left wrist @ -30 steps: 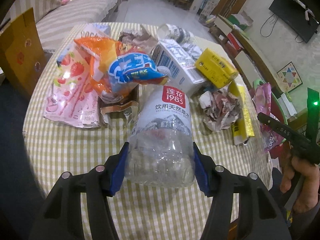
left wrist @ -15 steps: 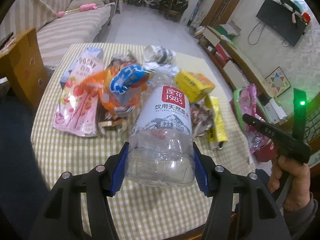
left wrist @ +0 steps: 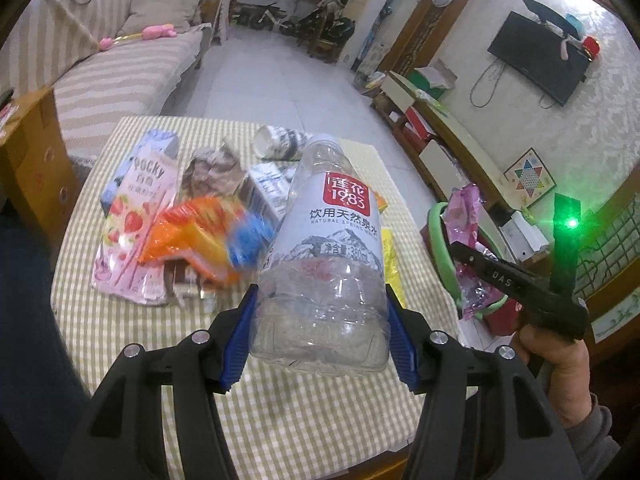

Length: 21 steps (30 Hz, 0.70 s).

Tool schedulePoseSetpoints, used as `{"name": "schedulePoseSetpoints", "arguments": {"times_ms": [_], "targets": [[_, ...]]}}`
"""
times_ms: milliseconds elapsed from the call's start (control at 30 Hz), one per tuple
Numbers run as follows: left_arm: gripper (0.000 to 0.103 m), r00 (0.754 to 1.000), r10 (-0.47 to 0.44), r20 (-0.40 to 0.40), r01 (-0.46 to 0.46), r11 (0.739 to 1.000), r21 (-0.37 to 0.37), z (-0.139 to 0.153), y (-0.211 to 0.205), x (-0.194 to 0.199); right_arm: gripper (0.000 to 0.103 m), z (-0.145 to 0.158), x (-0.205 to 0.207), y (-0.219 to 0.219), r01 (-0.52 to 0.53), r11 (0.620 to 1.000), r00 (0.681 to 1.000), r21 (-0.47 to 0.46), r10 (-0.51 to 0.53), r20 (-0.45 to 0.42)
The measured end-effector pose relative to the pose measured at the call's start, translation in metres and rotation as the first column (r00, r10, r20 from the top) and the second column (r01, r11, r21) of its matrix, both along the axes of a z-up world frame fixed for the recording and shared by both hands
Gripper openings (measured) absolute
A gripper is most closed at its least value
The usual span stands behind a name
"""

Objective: Collect trash
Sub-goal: 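Carry the pink wrapper over the green bin and open the right tool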

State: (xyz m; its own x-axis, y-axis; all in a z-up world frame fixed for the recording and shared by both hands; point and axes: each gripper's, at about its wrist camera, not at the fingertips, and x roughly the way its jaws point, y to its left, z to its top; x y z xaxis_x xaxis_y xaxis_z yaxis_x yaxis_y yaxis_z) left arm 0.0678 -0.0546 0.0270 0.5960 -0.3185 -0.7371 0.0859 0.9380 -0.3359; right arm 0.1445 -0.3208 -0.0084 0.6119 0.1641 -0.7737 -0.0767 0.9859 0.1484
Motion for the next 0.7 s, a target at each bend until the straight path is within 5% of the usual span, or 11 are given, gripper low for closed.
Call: {"name": "schedulePoseSetpoints", "arguments": {"times_ms": [367,700], "targets": [[0.056,0.994,-0.103,0.045,0.103,0.995,0.002,0.024,-0.049,0.030,0.028,0.022,0.006,-0.028,0.054,0.998,0.998,0.013,-0.054,0.043],[0.056,0.965,-0.256,0.061,0.257,0.966,-0.016,0.035,-0.133,0.065,0.028,0.036,0.015,-0.104,0.188,0.981,0.979,0.039,-0.190,0.069]]}}
